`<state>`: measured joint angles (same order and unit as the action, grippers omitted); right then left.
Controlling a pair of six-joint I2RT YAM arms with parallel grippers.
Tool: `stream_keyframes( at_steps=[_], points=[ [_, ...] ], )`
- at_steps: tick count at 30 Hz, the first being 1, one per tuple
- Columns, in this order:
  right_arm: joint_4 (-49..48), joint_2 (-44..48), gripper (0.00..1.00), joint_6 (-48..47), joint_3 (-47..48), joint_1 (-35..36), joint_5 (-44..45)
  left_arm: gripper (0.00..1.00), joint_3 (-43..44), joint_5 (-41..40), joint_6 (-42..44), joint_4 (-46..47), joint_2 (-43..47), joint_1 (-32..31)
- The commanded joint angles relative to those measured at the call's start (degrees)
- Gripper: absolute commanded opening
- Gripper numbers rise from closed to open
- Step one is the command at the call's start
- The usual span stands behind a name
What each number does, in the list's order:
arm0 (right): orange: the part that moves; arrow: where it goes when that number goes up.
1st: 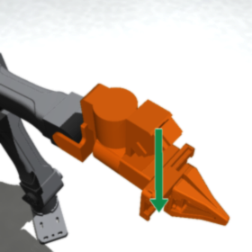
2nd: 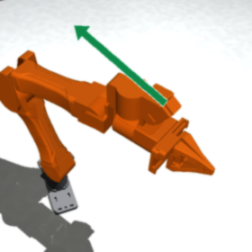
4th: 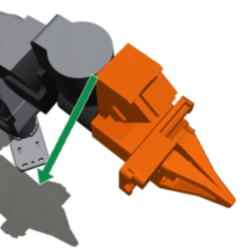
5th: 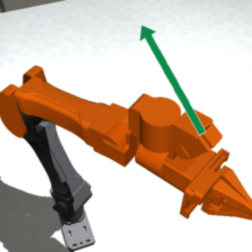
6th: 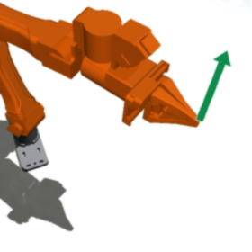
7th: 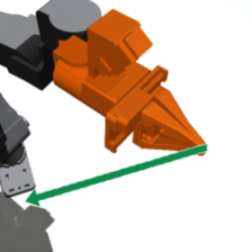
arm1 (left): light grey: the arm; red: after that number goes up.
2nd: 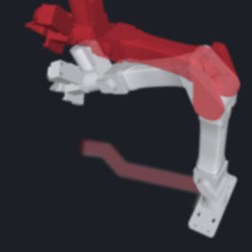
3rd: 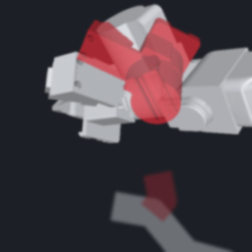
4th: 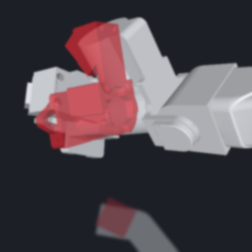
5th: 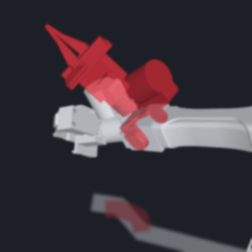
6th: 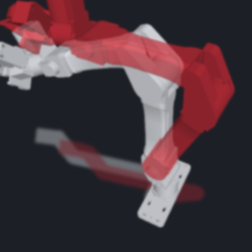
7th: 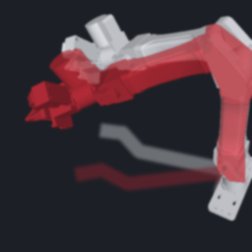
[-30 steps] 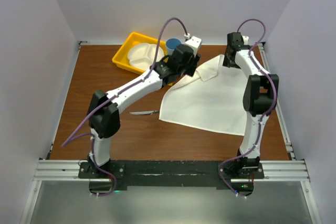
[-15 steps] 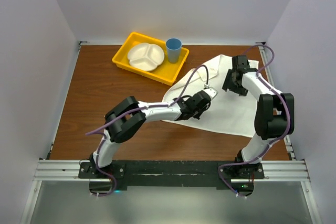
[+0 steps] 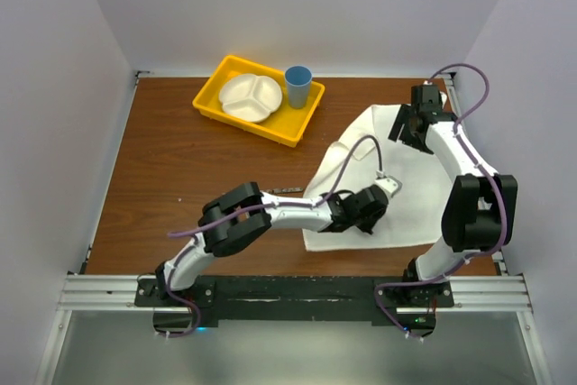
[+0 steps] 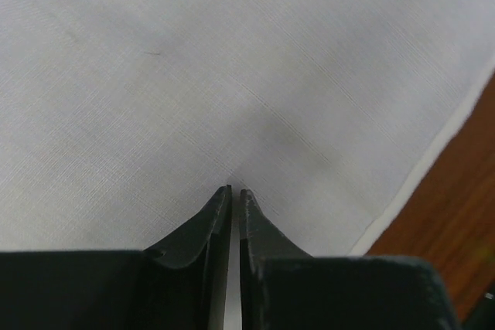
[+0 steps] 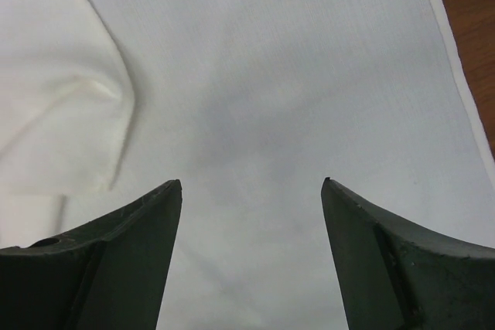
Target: Fold the napkin, place the utensils inside, and roll it up
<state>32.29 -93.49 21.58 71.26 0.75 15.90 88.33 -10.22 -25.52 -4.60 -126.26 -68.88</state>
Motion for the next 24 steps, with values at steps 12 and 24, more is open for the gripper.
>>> stream_keyframes(
  at_steps=[12, 24],
  points=[
    [-14.61, 0.59, 0.92, 1.97, -9.56, -1.90, -33.54, 0.40, -14.66, 0.82, -9.62, 3.28, 28.85, 0.48],
    [-21.04, -10.65, 0.81, 6.28, -7.28, -1.19, -34.09, 0.50, -26.18, -14.21, -9.72, -6.38, 51.98, 5.34]
  ],
)
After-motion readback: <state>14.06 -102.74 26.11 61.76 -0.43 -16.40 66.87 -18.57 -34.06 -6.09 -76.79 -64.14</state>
